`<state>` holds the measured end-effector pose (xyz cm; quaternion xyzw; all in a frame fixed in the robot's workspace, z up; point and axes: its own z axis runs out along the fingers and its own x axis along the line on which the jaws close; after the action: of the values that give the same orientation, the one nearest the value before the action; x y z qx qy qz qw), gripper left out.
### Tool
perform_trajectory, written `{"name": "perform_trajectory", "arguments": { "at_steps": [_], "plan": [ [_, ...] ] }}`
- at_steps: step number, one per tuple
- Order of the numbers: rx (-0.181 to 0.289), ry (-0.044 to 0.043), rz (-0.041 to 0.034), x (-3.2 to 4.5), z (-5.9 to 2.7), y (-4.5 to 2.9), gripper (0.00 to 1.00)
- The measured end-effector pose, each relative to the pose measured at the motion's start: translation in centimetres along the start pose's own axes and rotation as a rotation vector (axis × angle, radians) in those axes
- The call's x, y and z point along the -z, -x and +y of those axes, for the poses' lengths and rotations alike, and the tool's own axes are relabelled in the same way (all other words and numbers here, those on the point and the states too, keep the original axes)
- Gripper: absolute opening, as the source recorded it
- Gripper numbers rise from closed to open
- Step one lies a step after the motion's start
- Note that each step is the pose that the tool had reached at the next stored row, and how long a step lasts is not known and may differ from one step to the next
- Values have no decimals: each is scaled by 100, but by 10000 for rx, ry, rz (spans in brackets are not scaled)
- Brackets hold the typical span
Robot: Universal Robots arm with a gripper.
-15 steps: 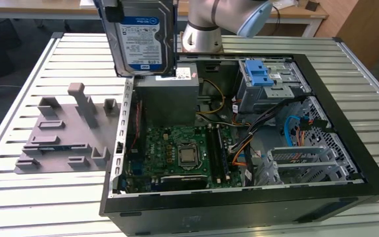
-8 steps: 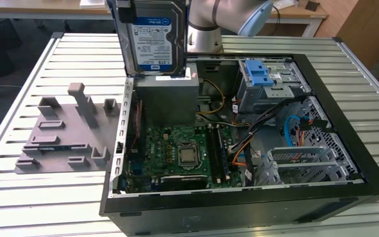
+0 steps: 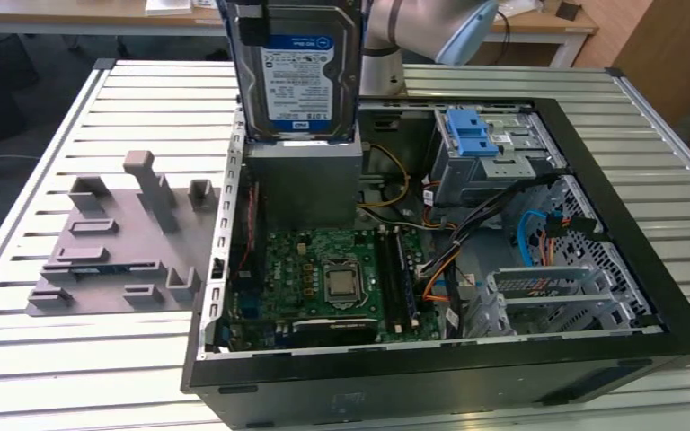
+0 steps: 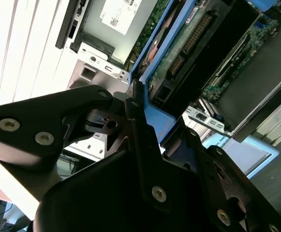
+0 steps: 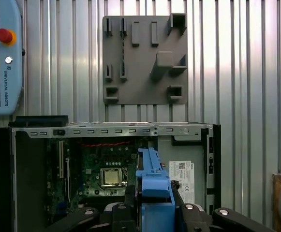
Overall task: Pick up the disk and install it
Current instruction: 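Pick up the disk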
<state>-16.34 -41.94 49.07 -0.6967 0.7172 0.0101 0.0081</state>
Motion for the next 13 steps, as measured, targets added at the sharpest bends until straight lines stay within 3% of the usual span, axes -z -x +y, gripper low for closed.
{"name": "perform_trajectory", "arguments": {
  "at_steps": [4,13],
  "plan": [
    [0,12,-56,0,-59,-44,36],
    [-1,54,-58,-3,-185,-157,36]
  ]
}}
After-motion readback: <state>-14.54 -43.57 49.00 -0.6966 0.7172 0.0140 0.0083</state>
